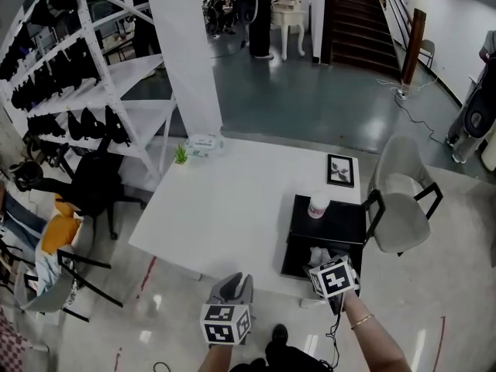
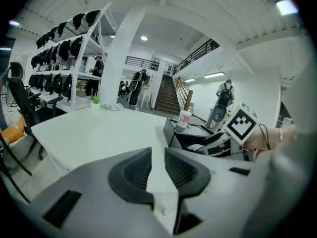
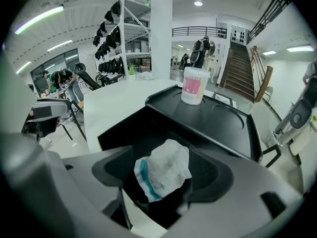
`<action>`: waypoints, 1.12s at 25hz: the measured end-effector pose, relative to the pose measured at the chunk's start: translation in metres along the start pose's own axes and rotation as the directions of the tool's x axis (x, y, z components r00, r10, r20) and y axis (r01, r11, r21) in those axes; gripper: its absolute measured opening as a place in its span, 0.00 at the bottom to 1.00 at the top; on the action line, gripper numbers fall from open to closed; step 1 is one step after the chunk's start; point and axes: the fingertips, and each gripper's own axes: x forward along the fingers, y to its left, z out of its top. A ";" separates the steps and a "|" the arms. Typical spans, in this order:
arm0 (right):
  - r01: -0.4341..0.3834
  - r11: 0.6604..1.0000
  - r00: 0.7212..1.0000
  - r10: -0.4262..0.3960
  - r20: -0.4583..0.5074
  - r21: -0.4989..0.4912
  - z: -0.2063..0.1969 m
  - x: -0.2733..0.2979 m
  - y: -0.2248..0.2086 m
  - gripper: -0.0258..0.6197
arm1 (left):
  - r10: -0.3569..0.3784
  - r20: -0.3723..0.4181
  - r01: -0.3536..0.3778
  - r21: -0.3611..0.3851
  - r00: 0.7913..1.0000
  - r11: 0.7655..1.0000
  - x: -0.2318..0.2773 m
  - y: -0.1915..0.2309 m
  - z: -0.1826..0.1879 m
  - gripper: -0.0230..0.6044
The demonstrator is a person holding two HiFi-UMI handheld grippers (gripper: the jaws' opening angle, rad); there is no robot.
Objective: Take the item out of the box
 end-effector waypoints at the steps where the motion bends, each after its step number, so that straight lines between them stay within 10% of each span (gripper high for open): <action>1: 0.001 1.000 1.000 -0.001 -0.011 0.000 -0.002 0.002 -0.001 0.58 | 0.004 -0.001 -0.004 -0.002 1.000 1.000 0.000 0.001 0.000 0.16; 15: -0.004 1.000 0.995 0.005 -0.097 0.010 -0.011 0.017 -0.013 0.56 | 0.028 -0.008 -0.028 -0.009 1.000 1.000 0.006 0.004 0.000 0.16; 28: 0.012 0.999 0.997 -0.015 -0.074 -0.046 -0.012 0.018 -0.011 0.33 | 0.024 -0.006 -0.024 0.001 1.000 1.000 0.010 -0.003 0.001 0.16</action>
